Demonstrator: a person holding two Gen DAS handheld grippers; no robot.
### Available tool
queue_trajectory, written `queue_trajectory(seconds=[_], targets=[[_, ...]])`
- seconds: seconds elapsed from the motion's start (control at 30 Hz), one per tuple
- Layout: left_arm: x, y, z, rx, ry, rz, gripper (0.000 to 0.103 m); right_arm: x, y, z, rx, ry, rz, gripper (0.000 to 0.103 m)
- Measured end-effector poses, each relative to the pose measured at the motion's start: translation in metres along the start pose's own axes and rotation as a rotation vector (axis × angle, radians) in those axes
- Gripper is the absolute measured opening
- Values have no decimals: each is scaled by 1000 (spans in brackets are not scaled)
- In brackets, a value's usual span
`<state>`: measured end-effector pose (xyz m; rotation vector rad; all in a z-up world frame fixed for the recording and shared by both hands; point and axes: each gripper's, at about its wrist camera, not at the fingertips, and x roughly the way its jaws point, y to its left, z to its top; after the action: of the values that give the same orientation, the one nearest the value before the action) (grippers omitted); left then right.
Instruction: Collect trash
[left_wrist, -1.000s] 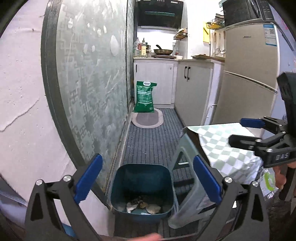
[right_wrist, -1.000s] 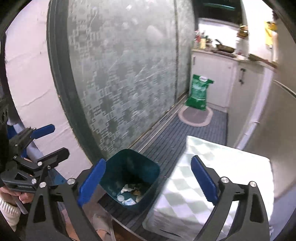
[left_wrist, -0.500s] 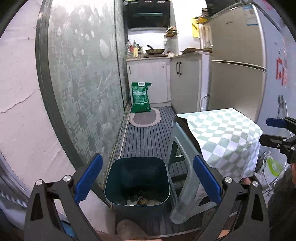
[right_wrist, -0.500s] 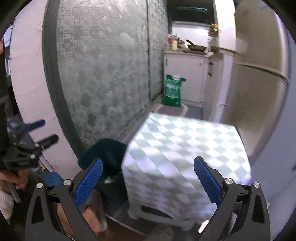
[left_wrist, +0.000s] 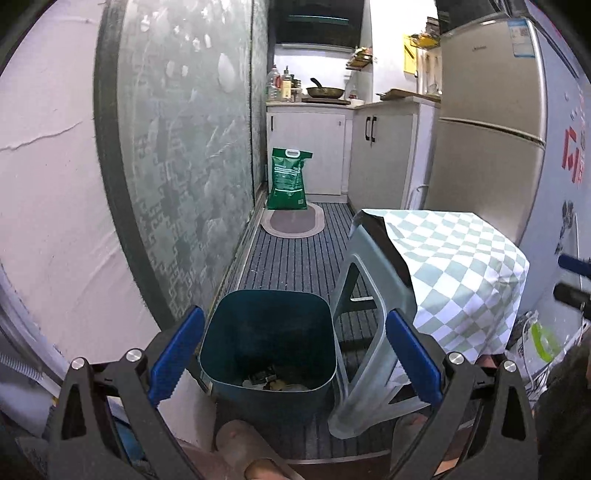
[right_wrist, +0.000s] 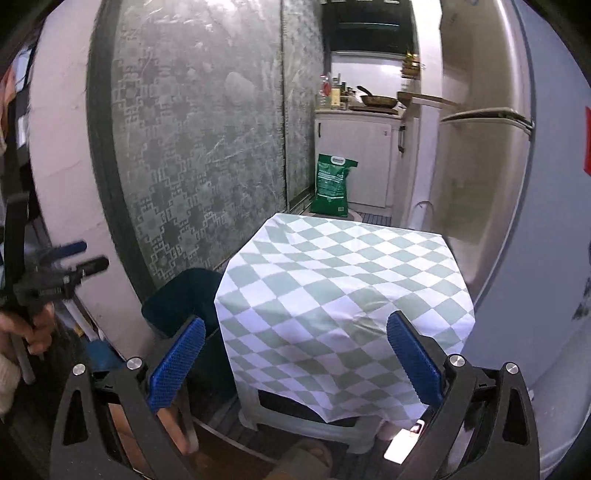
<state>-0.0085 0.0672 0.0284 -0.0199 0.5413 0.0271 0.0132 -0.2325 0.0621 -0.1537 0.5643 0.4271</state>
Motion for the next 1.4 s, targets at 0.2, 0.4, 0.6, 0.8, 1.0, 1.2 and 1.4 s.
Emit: queue_trajectory(seconds=[0.2, 0.4, 0.6, 0.8, 1.0, 1.2, 1.4], targets=[[-1, 2, 0, -15, -11, -12, 100, 4, 2, -2, 8, -3, 12, 99], [-3, 5, -2, -11, -10, -9, 100, 10, 3, -1, 26, 8, 3, 100], [-3, 6, -4, -7, -6, -6, 100, 12, 10, 2, 12, 3, 17, 100], [-2, 6, -5, 5, -7, -1, 100, 14, 14, 2, 8, 4, 21, 100], [-3, 4, -6, 6, -9, -5, 100, 14, 13, 2, 5, 5, 21, 100], [-3, 4, -5, 3, -10, -9, 100, 14, 13, 2, 10, 4, 20, 100], [-3, 2, -3, -1, -7, -14, 100, 14, 14, 2, 12, 4, 20, 100]])
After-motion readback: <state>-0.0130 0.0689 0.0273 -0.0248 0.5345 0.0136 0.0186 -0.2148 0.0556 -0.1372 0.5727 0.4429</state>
